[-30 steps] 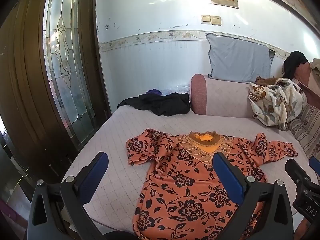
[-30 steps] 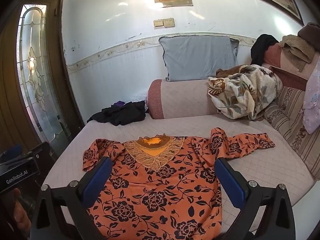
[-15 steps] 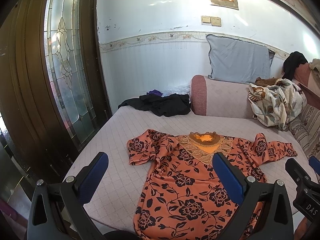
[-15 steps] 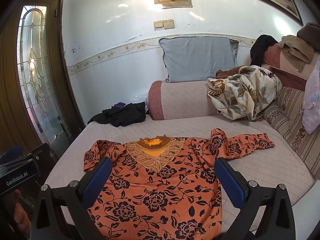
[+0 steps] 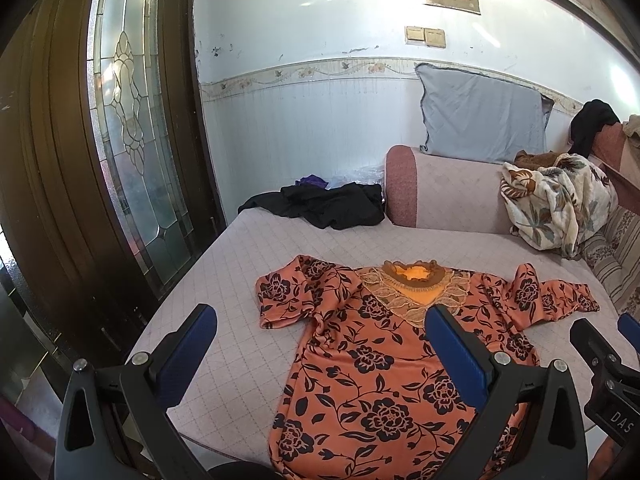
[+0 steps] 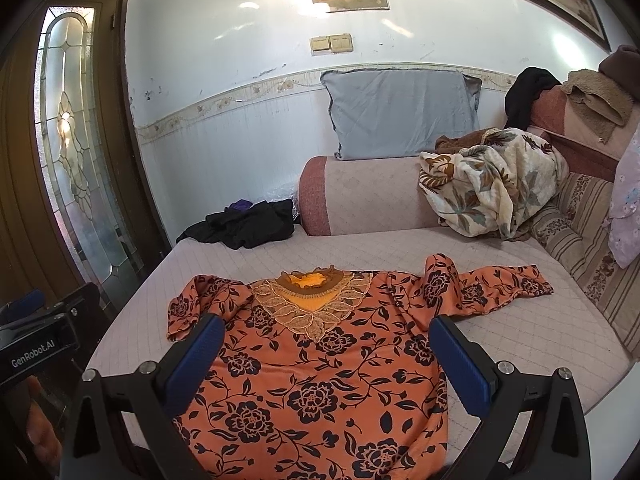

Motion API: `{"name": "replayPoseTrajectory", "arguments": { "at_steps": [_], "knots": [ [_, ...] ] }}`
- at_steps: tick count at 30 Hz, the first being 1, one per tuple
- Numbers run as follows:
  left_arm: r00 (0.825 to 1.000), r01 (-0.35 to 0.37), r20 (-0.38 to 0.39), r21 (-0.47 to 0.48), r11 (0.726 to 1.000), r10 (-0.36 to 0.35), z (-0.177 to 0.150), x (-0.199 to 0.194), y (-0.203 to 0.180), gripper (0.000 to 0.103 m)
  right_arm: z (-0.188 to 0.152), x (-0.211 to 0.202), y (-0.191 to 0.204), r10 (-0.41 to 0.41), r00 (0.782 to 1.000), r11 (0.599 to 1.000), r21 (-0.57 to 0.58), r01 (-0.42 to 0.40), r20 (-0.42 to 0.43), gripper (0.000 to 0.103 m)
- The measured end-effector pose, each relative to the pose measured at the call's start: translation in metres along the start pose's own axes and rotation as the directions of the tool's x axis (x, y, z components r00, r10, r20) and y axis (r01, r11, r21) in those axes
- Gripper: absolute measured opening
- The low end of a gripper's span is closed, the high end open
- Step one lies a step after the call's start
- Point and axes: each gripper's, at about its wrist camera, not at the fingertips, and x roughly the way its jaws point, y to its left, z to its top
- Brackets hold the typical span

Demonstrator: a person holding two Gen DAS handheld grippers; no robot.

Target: Fold small clothes

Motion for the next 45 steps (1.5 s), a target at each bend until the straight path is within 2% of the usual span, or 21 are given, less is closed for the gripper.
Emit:
{"name": "replayPoseTrajectory", "arguments": {
  "at_steps": [12,17,21,24,25,27,29,30,32,34,35,36,37,39,42,43,45],
  "knots": [
    [0.999,-0.014,-0.032,0.009,1.0,0.015,-0.001,0.021,-0.005,0.103,0.001,0.022,-0.002,0.008,0.999,1.0,0.001,-0.008,-0.031,0.103],
    [0.997,0.0,-0.081,0.006,1.0,0.0,-0.006,0.054,-0.013,0.103,-0.003,0.041,-0.008,0.017,0.998,1.0,0.015,-0.016,-0.062,0.103],
    [0.984,0.0,-0.18,0.038,0.999,0.007,-0.025,0.115,-0.03,0.103,-0.009,0.073,-0.042,0.03,0.994,0.995,0.103,-0.019,-0.107,0.103],
    [0.949,0.02,-0.315,0.071,0.997,0.003,-0.052,0.18,-0.053,0.103,-0.018,0.109,-0.092,0.033,0.99,0.977,0.212,-0.003,-0.139,0.103],
    [0.931,0.025,-0.366,0.082,0.996,0.007,-0.065,0.208,-0.062,0.103,-0.022,0.125,-0.114,0.041,0.987,0.966,0.258,0.0,-0.153,0.103],
    [0.906,0.022,-0.422,0.109,0.994,0.027,-0.082,0.242,-0.079,0.103,-0.03,0.157,-0.164,0.044,0.98,0.93,0.365,0.031,-0.194,0.103],
    [0.897,0.023,-0.44,0.134,0.991,0.038,-0.094,0.272,-0.091,0.103,-0.042,0.186,-0.218,0.059,0.976,0.864,0.501,0.055,-0.209,0.103],
    [0.888,0.035,-0.458,0.128,0.991,0.028,-0.097,0.274,-0.096,0.103,-0.048,0.198,-0.245,0.058,0.975,0.817,0.572,0.076,-0.213,0.103],
    [0.882,0.053,-0.471,0.125,0.991,0.012,-0.101,0.291,-0.105,0.103,-0.061,0.22,-0.297,0.068,0.977,0.698,0.709,0.099,-0.204,0.102],
    [0.872,0.069,-0.489,0.132,0.989,0.004,-0.105,0.306,-0.106,0.103,-0.071,0.237,-0.341,0.075,0.981,0.582,0.807,0.101,-0.177,0.095],
    [0.847,0.099,-0.53,0.108,0.989,-0.026,-0.109,0.314,-0.109,0.103,-0.074,0.245,-0.359,0.076,0.983,0.538,0.837,0.102,-0.169,0.091],
    [0.842,0.107,-0.537,0.086,0.99,-0.045,-0.11,0.316,-0.108,0.103,-0.076,0.251,-0.376,0.067,0.985,0.495,0.862,0.107,-0.16,0.086],
    [0.854,0.103,-0.518,0.072,0.992,-0.051,-0.109,0.314,-0.108,0.103,-0.078,0.258,-0.391,0.061,0.988,0.455,0.885,0.1,-0.143,0.084],
    [0.855,0.106,-0.516,0.082,0.991,-0.049,-0.109,0.313,-0.108,0.103,-0.077,0.272,-0.415,0.043,0.993,0.416,0.906,0.082,-0.11,0.077],
    [0.873,0.101,-0.485,0.096,0.99,-0.043,-0.112,0.313,-0.1,0.103,-0.083,0.294,-0.44,-0.01,0.99,0.353,0.926,0.136,-0.142,0.07],
    [0.879,0.1,-0.475,0.089,0.991,-0.046,-0.114,0.31,-0.099,0.103,-0.081,0.299,-0.445,-0.018,0.991,0.348,0.929,0.13,-0.132,0.068],
    [0.879,0.099,-0.475,0.093,0.991,-0.043,-0.115,0.307,-0.102,0.103,-0.071,0.309,-0.452,-0.046,0.991,0.385,0.914,0.131,-0.123,0.066]
  ]
}}
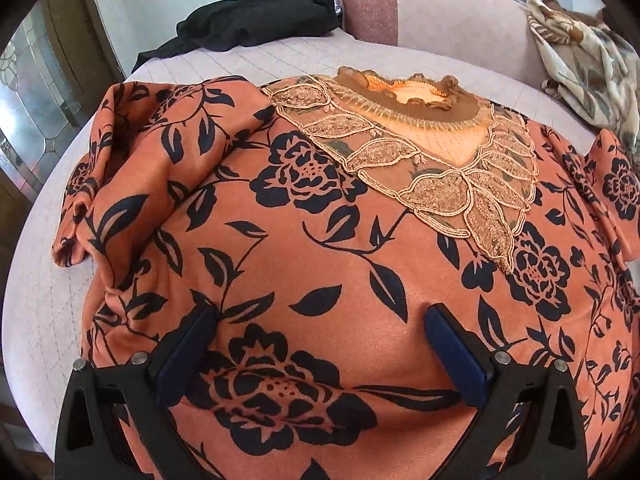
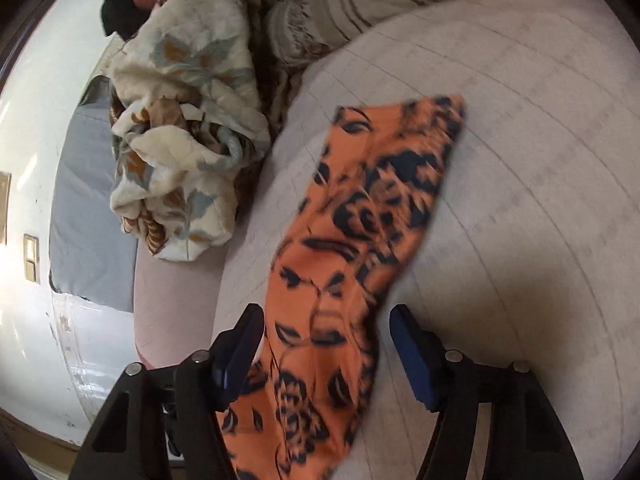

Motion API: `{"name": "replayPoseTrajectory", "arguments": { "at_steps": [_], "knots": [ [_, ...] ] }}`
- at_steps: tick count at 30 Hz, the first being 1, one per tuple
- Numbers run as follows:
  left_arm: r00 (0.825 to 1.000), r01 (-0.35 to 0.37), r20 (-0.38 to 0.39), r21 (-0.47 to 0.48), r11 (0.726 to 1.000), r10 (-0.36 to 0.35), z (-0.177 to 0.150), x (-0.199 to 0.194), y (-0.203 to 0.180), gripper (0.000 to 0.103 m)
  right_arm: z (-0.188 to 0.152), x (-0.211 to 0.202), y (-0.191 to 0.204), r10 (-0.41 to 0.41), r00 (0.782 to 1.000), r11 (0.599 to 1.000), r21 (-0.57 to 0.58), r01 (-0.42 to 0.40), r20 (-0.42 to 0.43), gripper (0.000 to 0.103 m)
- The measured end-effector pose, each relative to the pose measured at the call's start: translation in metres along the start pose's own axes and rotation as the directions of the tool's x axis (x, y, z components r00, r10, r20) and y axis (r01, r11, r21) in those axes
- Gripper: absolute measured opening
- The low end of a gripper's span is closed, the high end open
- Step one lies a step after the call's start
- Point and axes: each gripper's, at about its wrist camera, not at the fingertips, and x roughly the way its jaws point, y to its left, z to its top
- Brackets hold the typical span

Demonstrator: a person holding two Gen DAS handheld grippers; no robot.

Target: Fold small clothes

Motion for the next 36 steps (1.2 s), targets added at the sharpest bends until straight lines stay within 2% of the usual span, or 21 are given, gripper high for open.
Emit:
{"name": "replayPoseTrajectory", "arguments": {
  "at_steps": [2,3,4,5,7,10,12,14,16,19,21,23,25,26,28,30,32,33,34,36],
  "knots": [
    [1.0,0.01,-0.003,-0.011,1.0,-0.01,-0.005,-0.002,-0.003,0.103,0.009,0.013,0.007,-0.038,0.999,0.998,-0.054,0.04,0.023,0.049],
    [1.0,0.008,-0.009,-0.005,1.0,-0.008,-0.004,-0.002,0.002,0.103,0.013,0.019,0.005,-0.063,0.997,0.996,-0.069,0.065,0.038,0.029],
    [1.0,0.01,-0.022,0.002,1.0,-0.01,-0.003,-0.003,0.003,0.103,0.014,0.023,0.002,-0.086,0.995,0.993,-0.071,0.089,0.05,0.014],
    [1.0,-0.009,-0.03,0.019,1.0,0.01,0.004,0.001,0.013,0.103,0.016,0.024,0.0,-0.091,0.994,0.993,-0.065,0.095,0.059,0.01],
    [0.998,-0.053,-0.015,0.036,0.998,0.054,0.014,0.006,0.025,0.103,0.019,0.017,0.005,-0.086,0.992,0.994,-0.052,0.091,0.088,0.009],
    [0.989,-0.121,0.085,0.015,0.992,0.12,0.02,-0.012,0.036,0.103,0.016,-0.013,0.038,-0.032,0.981,0.989,-0.139,0.059,0.189,0.009],
    [0.976,-0.156,0.156,0.005,0.988,0.153,0.025,-0.027,0.045,0.103,0.007,-0.039,0.072,0.057,0.97,0.978,-0.209,-0.006,0.237,0.009],
    [0.961,-0.191,0.198,-0.033,0.981,0.194,0.028,-0.039,0.06,0.103,-0.008,-0.066,0.107,0.186,0.953,0.957,-0.264,-0.12,0.241,0.009],
    [0.952,-0.21,0.209,-0.088,0.974,0.224,0.029,-0.046,0.076,0.103,-0.033,-0.089,0.148,0.317,0.926,0.91,-0.339,-0.238,0.202,0.009],
    [0.944,-0.224,0.202,-0.186,0.957,0.261,0.031,-0.054,0.109,0.103,-0.086,-0.107,0.207,0.444,0.891,0.814,-0.458,-0.356,0.098,0.009],
    [0.946,-0.217,0.188,-0.242,0.946,0.265,0.033,-0.052,0.121,0.103,-0.131,-0.106,0.241,0.498,0.867,0.74,-0.511,-0.437,-0.021,0.009],
    [0.945,-0.215,0.18,-0.285,0.934,0.272,0.031,-0.054,0.134,0.103,-0.172,-0.096,0.26,0.496,0.857,0.687,-0.539,-0.488,-0.143,0.009],
    [0.938,-0.221,0.195,-0.298,0.929,0.286,0.031,-0.054,0.135,0.103,-0.206,-0.08,0.267,0.446,0.866,0.664,-0.565,-0.49,-0.226,0.01],
    [0.932,-0.229,0.21,-0.292,0.929,0.296,0.029,-0.057,0.134,0.103,-0.216,-0.071,0.264,0.42,0.871,0.666,-0.565,-0.486,-0.255,0.01],
    [0.931,-0.226,0.224,-0.262,0.938,0.287,0.026,-0.058,0.126,0.103,-0.228,-0.047,0.254,0.298,0.908,0.697,-0.583,-0.417,-0.293,0.011],
    [0.941,-0.203,0.221,-0.233,0.951,0.255,0.031,-0.051,0.111,0.103,-0.224,-0.025,0.234,0.167,0.938,0.734,-0.597,-0.324,-0.304,0.016],
    [0.943,-0.205,0.226,-0.188,0.961,0.245,0.032,-0.049,0.095,0.103,-0.203,-0.015,0.21,0.081,0.967,0.768,-0.604,-0.215,-0.241,0.028],
    [0.942,-0.209,0.23,-0.169,0.963,0.244,0.034,-0.048,0.089,0.103,-0.187,-0.013,0.196,0.033,0.982,0.786,-0.602,-0.141,-0.187,0.04],
    [0.94,-0.213,0.237,-0.151,0.965,0.245,0.034,-0.048,0.082,0.103,-0.169,-0.012,0.187,0.001,0.99,0.801,-0.593,-0.085,-0.141,0.057],
    [0.936,-0.216,0.256,-0.12,0.969,0.24,0.035,-0.049,0.069,0.103,-0.135,-0.02,0.163,-0.029,0.998,0.844,-0.536,-0.003,-0.051,0.067]
  ]
}}
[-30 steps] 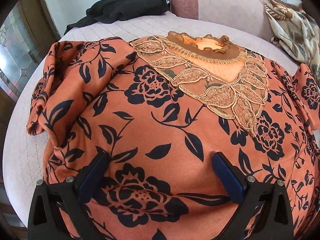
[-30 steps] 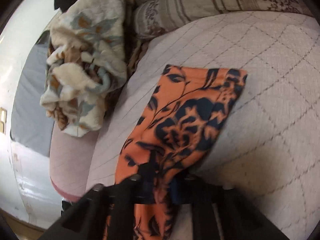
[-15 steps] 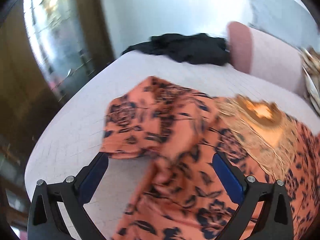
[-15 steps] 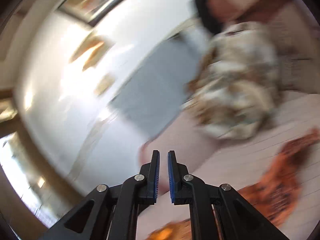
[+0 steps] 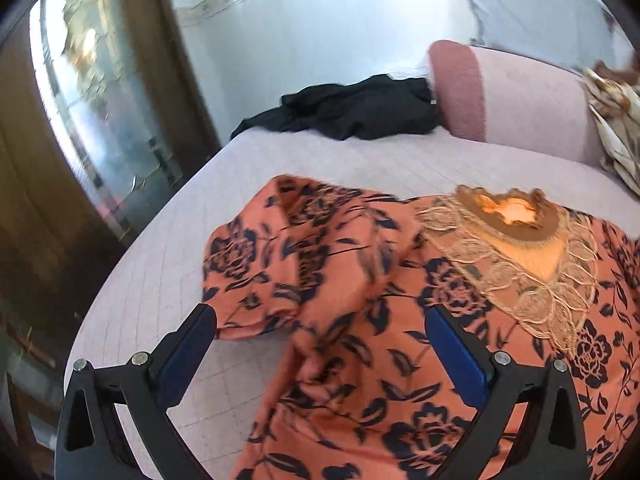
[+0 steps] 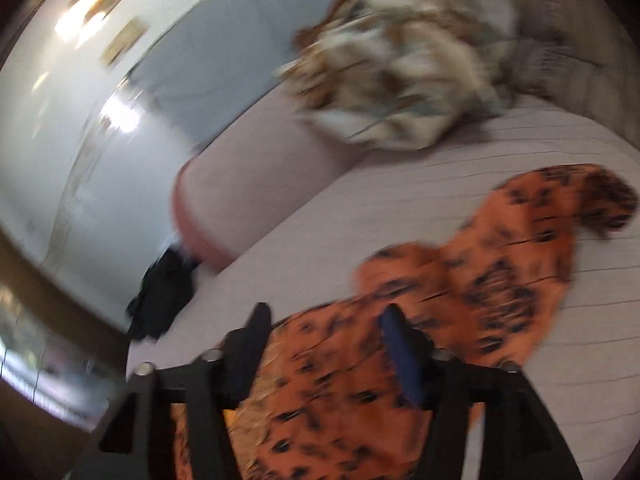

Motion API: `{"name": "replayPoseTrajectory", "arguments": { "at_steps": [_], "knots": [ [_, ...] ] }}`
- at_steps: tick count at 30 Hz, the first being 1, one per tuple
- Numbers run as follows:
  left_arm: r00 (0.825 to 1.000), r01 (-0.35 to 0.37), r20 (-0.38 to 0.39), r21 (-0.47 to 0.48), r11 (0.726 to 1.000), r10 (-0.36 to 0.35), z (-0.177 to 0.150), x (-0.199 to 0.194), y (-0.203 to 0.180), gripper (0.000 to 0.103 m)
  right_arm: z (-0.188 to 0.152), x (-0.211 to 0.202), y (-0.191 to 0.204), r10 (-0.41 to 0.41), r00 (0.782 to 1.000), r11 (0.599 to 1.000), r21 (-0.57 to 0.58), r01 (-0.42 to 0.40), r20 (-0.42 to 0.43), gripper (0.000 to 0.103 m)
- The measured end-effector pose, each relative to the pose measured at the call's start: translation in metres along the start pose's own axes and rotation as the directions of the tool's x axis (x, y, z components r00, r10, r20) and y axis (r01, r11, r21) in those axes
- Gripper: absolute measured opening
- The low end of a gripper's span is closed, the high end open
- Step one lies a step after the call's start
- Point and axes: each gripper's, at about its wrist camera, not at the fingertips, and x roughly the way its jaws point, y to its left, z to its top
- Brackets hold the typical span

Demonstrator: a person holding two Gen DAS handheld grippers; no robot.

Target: Fold small clothes

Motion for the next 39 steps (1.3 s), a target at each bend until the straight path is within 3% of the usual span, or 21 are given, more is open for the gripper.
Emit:
{"name": "replayPoseTrajectory", "arguments": {
  "at_steps": [2,6,9,12,14,15,16,18,21,23,25,27,29,31,33,35,36,39],
  "knots": [
    [1.0,0.015,0.011,0.024,1.0,-0.015,0.0,-0.003,-0.012,0.103,0.021,-0.014,-0.037,-0.085,0.995,0.995,0.065,0.082,0.051,0.067],
    [0.999,0.041,0.027,0.097,0.994,-0.044,-0.004,-0.006,-0.039,0.103,0.053,-0.032,-0.107,-0.156,0.982,0.959,0.253,0.125,0.108,0.067],
    [0.998,0.049,0.037,0.148,0.988,-0.055,-0.006,-0.004,-0.054,0.103,0.073,-0.018,-0.145,-0.147,0.986,0.931,0.348,0.11,0.081,0.066],
    [0.998,0.065,0.014,0.151,0.986,-0.068,-0.007,0.002,-0.059,0.103,0.078,0.005,-0.16,-0.098,0.994,0.929,0.362,0.074,0.048,0.061],
    [0.998,0.068,-0.005,0.143,0.987,-0.068,-0.008,0.006,-0.059,0.103,0.077,0.02,-0.159,-0.104,0.993,0.935,0.345,0.081,0.05,0.037],
    [0.998,0.068,-0.01,0.137,0.988,-0.067,-0.008,0.008,-0.058,0.103,0.078,0.028,-0.156,-0.152,0.987,0.939,0.32,0.126,0.058,0.021],
    [0.998,0.065,-0.014,0.126,0.99,-0.063,-0.007,0.009,-0.055,0.103,0.077,0.03,-0.151,-0.214,0.974,0.938,0.294,0.184,0.074,0.012],
    [0.998,0.069,-0.015,0.098,0.993,-0.068,-0.006,0.008,-0.05,0.103,0.075,0.032,-0.143,-0.272,0.957,0.934,0.266,0.238,0.098,0.007],
    [0.998,0.07,-0.012,0.041,0.997,-0.069,-0.001,0.006,-0.036,0.103,0.072,0.011,-0.117,-0.168,0.969,0.959,0.259,0.118,0.181,0.006],
    [0.998,0.058,-0.009,-0.001,0.998,-0.058,0.002,0.004,-0.022,0.103,0.071,-0.005,-0.074,-0.081,0.967,0.988,0.151,0.045,0.242,0.006],
    [0.999,0.042,-0.003,-0.028,0.999,-0.042,0.003,0.002,-0.011,0.103,0.062,-0.019,-0.026,0.072,0.964,0.996,0.039,-0.084,0.255,0.006],
    [1.0,0.014,0.003,-0.056,0.998,-0.014,0.004,0.002,0.002,0.103,0.042,-0.027,0.025,0.223,0.951,0.975,-0.064,-0.215,0.212,0.006],
    [1.0,-0.01,0.004,-0.088,0.996,0.011,0.004,0.002,0.017,0.103,0.012,-0.023,0.074,0.352,0.929,0.931,-0.141,-0.336,0.112,0.006],
    [0.999,-0.032,0.005,-0.108,0.994,0.033,0.005,0.002,0.029,0.103,-0.026,-0.01,0.119,0.432,0.902,0.883,-0.194,-0.428,-0.021,0.006],
    [0.998,-0.056,0.003,-0.133,0.99,0.057,0.004,0.004,0.042,0.103,-0.068,0.01,0.156,0.475,0.863,0.838,-0.212,-0.503,-0.173,0.008],
    [0.997,-0.08,-0.003,-0.164,0.983,0.08,0.004,0.006,0.058,0.103,-0.113,0.035,0.183,0.455,0.832,0.817,-0.224,-0.532,-0.317,0.009],
    [0.996,-0.088,-0.008,-0.181,0.98,0.088,0.003,0.007,0.065,0.103,-0.135,0.049,0.192,0.437,0.81,0.807,-0.226,-0.545,-0.391,0.019],
    [0.995,-0.104,-0.02,-0.236,0.966,0.102,0.003,0.008,0.085,0.103,-0.184,0.084,0.196,0.428,0.695,0.807,-0.102,-0.581,-0.578,0.081]
  ]
}}
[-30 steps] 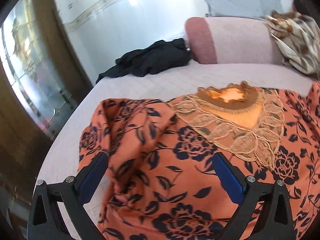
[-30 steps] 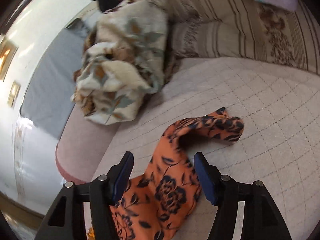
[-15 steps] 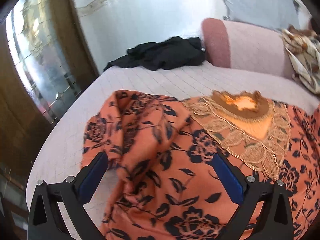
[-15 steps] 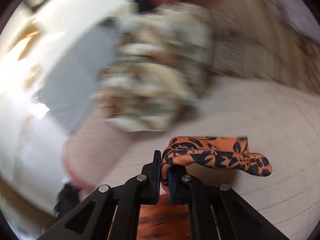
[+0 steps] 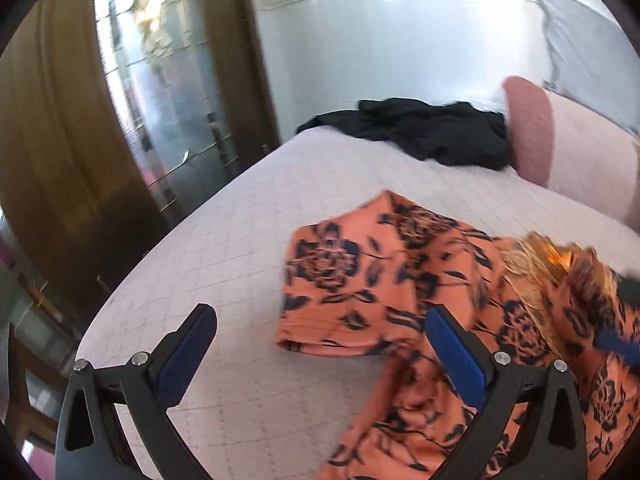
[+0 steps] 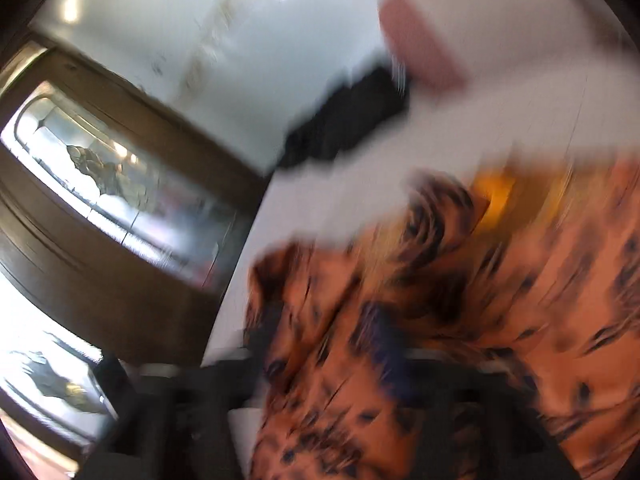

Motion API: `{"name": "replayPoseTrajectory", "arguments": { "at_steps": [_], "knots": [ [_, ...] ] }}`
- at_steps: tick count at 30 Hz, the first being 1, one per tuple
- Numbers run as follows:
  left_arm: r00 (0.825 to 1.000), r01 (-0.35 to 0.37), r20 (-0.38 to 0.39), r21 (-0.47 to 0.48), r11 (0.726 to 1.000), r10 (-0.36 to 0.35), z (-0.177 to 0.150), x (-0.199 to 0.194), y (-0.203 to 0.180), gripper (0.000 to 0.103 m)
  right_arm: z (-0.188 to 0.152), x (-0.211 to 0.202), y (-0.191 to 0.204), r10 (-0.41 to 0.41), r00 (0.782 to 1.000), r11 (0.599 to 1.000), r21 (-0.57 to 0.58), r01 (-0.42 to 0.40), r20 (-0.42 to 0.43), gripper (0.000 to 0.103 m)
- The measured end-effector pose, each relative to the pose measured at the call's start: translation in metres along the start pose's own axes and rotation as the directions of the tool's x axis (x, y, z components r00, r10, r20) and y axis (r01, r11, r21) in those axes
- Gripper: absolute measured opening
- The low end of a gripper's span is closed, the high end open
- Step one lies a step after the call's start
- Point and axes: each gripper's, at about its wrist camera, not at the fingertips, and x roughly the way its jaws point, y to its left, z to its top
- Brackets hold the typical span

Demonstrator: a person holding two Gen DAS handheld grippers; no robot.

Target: Fold small clothes

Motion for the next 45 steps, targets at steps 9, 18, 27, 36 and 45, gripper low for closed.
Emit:
{"name": "replayPoseTrajectory", "arguments": {
  "at_steps": [9,18,27,36,45],
  "knots": [
    [0.995,0.09,0.055,-0.028,0.996,-0.088,0.005,-0.014,-0.009,0.103,-0.011,-0.08,-0.02,-0.038,0.983,0.998,0.053,0.029,0.18,0.079],
    [0.946,0.296,0.077,0.197,0.935,-0.316,-0.016,-0.04,-0.083,0.103,-0.019,-0.144,-0.139,-0.277,0.936,0.879,0.45,0.156,0.217,0.041],
    [0.94,0.315,0.037,0.297,0.901,-0.341,-0.038,-0.072,-0.148,0.103,-0.02,-0.146,-0.202,-0.246,0.969,0.737,0.653,0.175,0.017,0.026],
    [0.998,0.07,-0.016,0.337,0.939,-0.069,-0.04,-0.043,-0.238,0.103,-0.031,-0.14,-0.225,-0.1,0.994,0.662,0.748,0.038,0.039,0.026],
    [0.982,-0.136,-0.075,0.368,0.92,0.175,-0.019,0.02,-0.246,0.103,-0.023,-0.133,-0.22,-0.103,0.995,0.674,0.736,0.062,0.01,0.026]
  ]
}}
